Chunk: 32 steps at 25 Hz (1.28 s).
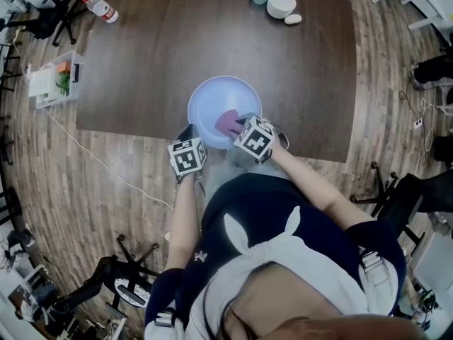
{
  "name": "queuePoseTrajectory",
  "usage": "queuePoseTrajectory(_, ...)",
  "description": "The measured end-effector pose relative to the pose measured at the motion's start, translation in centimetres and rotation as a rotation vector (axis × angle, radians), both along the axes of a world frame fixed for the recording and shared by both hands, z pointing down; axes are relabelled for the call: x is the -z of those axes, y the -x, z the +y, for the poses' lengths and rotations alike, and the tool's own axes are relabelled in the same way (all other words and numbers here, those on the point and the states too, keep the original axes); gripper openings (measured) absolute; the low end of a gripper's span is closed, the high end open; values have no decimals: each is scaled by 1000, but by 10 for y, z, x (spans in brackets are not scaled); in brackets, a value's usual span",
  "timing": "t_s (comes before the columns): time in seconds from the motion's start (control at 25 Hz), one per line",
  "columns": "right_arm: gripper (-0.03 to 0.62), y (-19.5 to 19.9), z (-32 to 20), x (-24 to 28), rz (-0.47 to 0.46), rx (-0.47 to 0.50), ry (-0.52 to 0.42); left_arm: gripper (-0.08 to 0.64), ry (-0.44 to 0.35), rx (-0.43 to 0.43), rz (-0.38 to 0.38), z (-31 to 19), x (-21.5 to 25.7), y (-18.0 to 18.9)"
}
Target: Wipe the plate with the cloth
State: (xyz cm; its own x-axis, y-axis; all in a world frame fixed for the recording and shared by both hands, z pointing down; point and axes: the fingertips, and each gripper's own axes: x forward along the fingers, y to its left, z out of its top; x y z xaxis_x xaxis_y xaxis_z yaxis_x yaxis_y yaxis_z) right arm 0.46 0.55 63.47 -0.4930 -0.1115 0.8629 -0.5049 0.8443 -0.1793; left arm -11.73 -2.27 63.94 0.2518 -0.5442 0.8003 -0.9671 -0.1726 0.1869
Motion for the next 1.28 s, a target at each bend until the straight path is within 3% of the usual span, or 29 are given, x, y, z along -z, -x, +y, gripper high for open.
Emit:
queuePoseTrajectory(0.72, 129, 51, 18, 1, -16, 168, 0, 6, 0, 6, 3, -1, -1, 3)
queuePoseTrajectory(1.28, 129, 69, 10, -2, -27, 201, -6, 6, 9, 7, 27, -3, -1, 6)
